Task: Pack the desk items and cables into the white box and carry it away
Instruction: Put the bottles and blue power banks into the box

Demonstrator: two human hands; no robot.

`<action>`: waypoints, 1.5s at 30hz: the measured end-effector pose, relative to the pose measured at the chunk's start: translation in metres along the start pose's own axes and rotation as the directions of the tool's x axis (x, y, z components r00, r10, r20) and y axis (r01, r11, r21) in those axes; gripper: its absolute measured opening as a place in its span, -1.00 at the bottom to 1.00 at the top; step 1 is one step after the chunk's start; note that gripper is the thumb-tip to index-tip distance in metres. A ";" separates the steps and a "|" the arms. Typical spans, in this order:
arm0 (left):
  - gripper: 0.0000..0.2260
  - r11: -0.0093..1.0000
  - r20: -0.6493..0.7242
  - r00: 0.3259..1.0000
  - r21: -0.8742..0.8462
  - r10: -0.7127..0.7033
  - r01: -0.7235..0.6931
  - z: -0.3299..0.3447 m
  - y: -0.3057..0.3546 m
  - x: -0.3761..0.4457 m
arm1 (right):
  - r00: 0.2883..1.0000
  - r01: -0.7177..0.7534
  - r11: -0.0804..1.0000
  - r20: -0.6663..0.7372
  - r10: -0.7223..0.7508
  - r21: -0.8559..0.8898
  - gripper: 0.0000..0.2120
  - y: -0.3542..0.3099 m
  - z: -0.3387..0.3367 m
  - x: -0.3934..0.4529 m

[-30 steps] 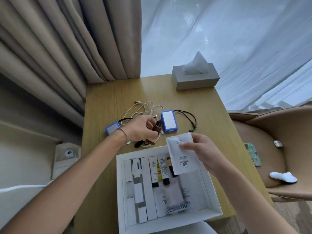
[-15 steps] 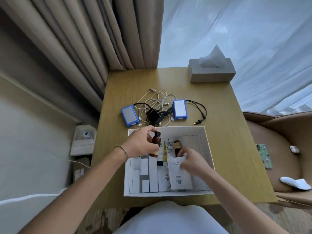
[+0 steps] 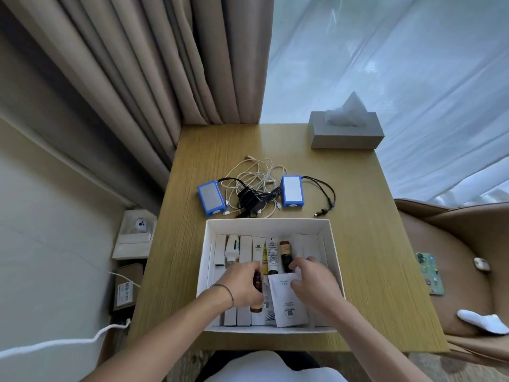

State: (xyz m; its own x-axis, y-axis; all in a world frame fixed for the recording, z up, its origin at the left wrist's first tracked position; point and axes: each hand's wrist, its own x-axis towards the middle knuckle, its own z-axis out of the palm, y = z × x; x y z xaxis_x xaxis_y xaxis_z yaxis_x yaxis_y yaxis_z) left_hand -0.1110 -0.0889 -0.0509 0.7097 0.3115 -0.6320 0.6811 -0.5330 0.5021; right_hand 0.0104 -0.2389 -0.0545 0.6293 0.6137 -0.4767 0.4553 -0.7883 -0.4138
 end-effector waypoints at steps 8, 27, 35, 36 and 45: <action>-0.64 0.986 0.025 1.000 0.166 -0.009 0.004 0.023 -0.003 0.002 | 0.998 0.056 0.995 -0.044 -0.052 0.086 -0.63 -0.002 -0.005 0.000; -0.86 0.981 -0.302 0.941 -0.071 0.153 -0.183 -0.023 0.013 -0.021 | 0.969 0.245 0.938 -0.095 -0.228 0.244 -0.79 -0.040 -0.042 0.016; -0.87 0.948 -0.536 0.824 -0.124 0.186 -0.294 -0.096 0.018 0.000 | 0.954 0.255 0.937 -0.217 -0.205 0.237 -0.79 -0.077 -0.086 0.066; -0.86 0.948 -0.540 0.822 -0.130 0.178 -0.290 -0.104 0.015 0.006 | 0.958 0.235 0.950 -0.217 -0.190 0.207 -0.77 -0.081 -0.090 0.078; -0.89 0.972 -0.504 0.861 -0.157 0.072 -0.173 -0.150 -0.024 0.055 | 0.996 0.089 0.984 -0.008 -0.092 -0.157 -0.64 -0.096 -0.084 0.179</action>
State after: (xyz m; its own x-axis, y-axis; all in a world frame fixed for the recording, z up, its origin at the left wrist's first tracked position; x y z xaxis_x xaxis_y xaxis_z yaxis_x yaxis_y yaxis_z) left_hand -0.0610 0.0595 -0.0094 0.7504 0.6267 -0.2101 0.5678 -0.4483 0.6904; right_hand 0.1326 -0.0570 -0.0352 0.5901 0.6831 -0.4302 0.6030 -0.7273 -0.3277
